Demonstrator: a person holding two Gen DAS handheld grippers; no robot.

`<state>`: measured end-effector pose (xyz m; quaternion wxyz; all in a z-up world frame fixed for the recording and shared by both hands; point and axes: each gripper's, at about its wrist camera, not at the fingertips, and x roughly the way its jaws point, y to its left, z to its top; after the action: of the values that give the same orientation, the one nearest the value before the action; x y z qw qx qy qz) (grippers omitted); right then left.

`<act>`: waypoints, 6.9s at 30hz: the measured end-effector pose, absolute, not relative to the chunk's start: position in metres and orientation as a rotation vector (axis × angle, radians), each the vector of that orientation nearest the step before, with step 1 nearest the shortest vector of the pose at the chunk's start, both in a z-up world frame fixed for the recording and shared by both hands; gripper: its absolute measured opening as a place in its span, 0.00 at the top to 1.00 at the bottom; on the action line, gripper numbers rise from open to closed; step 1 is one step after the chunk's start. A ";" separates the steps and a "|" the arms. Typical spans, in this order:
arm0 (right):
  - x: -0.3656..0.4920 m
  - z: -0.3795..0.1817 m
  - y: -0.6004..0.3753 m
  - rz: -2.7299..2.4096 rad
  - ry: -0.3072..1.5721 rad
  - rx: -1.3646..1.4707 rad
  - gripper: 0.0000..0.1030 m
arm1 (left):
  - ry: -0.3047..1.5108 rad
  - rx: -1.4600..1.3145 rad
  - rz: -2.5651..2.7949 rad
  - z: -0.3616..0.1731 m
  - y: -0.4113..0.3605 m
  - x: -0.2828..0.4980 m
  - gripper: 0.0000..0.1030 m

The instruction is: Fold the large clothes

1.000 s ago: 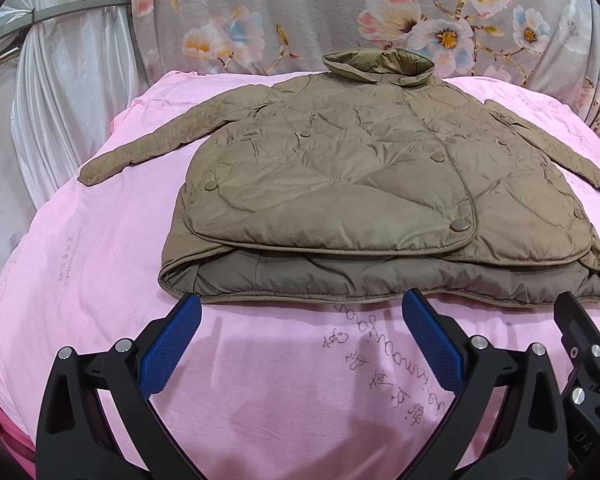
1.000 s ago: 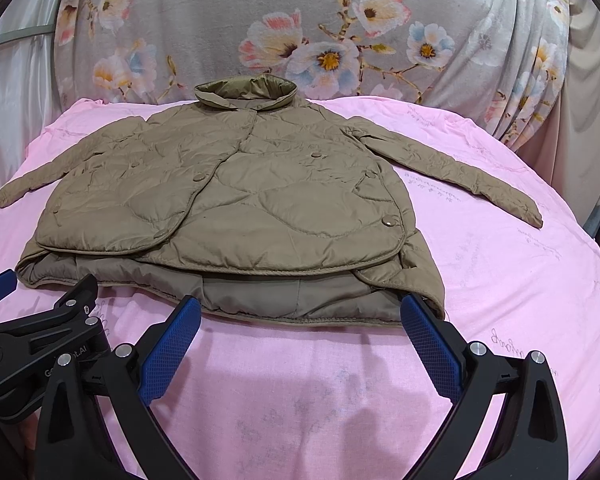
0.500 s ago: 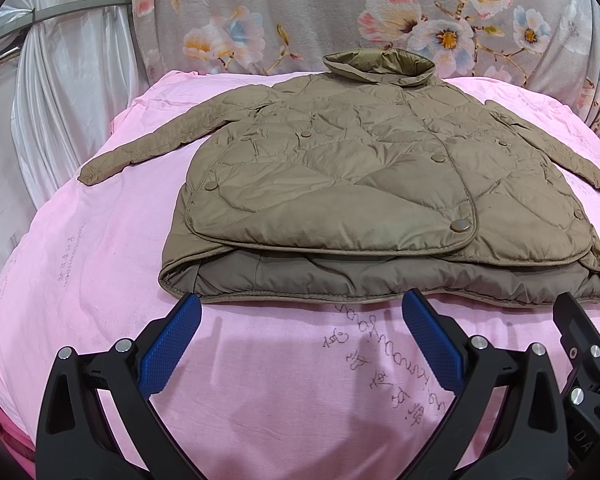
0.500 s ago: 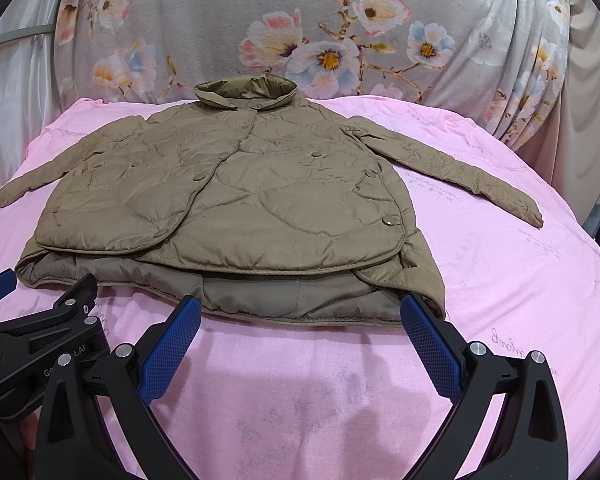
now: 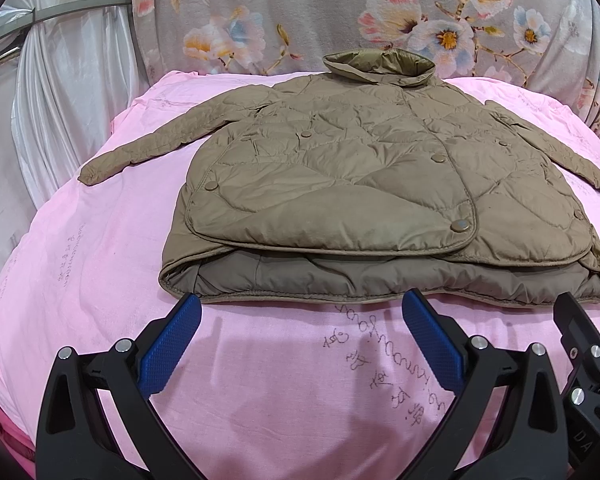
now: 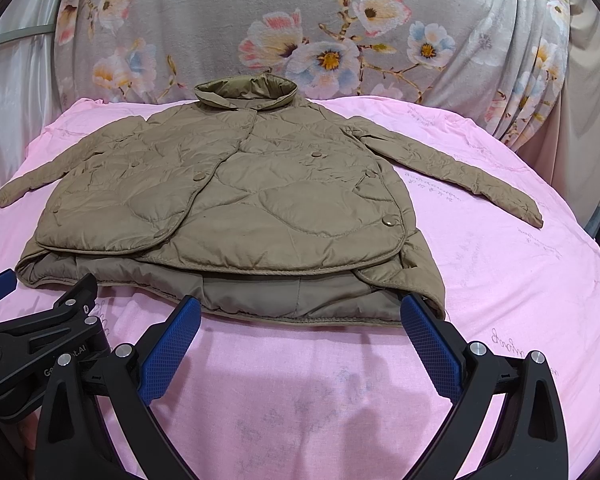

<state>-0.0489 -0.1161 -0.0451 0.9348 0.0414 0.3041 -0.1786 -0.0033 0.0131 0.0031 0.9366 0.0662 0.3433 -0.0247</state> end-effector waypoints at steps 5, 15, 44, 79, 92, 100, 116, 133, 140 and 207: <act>-0.048 -0.046 -0.116 -0.364 0.624 0.088 0.05 | 0.696 0.121 -0.050 0.004 0.017 -0.003 0.05; -0.050 -0.044 -0.157 -0.366 0.639 0.218 0.05 | 0.741 0.004 -0.059 0.014 0.043 0.008 0.05; 0.001 -0.050 -0.480 -0.764 0.523 0.755 0.06 | 0.658 0.142 0.002 0.062 0.000 0.105 0.05; 0.161 0.118 -0.293 -0.155 0.329 0.385 0.92 | 0.695 0.037 0.203 0.041 0.090 0.132 0.05; 0.257 0.055 -0.099 0.123 0.558 0.142 0.90 | 0.718 -0.034 0.177 0.030 0.124 0.137 0.05; 0.266 0.022 -0.058 0.244 0.667 0.092 0.54 | 0.689 -0.103 0.032 0.053 0.125 0.148 0.05; 0.219 -0.010 -0.300 -0.163 0.655 0.522 0.45 | 0.944 -0.423 -0.282 0.014 0.069 0.278 0.12; 0.249 -0.025 -0.328 -0.272 0.591 0.582 0.92 | 0.825 -0.084 -0.124 0.023 0.027 0.314 0.95; 0.267 -0.065 -0.332 -0.296 0.726 0.594 0.91 | 0.813 0.025 -0.054 -0.006 0.016 0.308 0.94; 0.186 -0.045 -0.106 -0.086 0.826 0.088 0.89 | 0.765 -0.324 0.100 0.013 0.247 0.201 0.21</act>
<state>0.1863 -0.1055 -0.0452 0.9141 0.0429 0.4010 -0.0419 0.2007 0.2473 0.0125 0.9138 -0.1575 0.3713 0.0487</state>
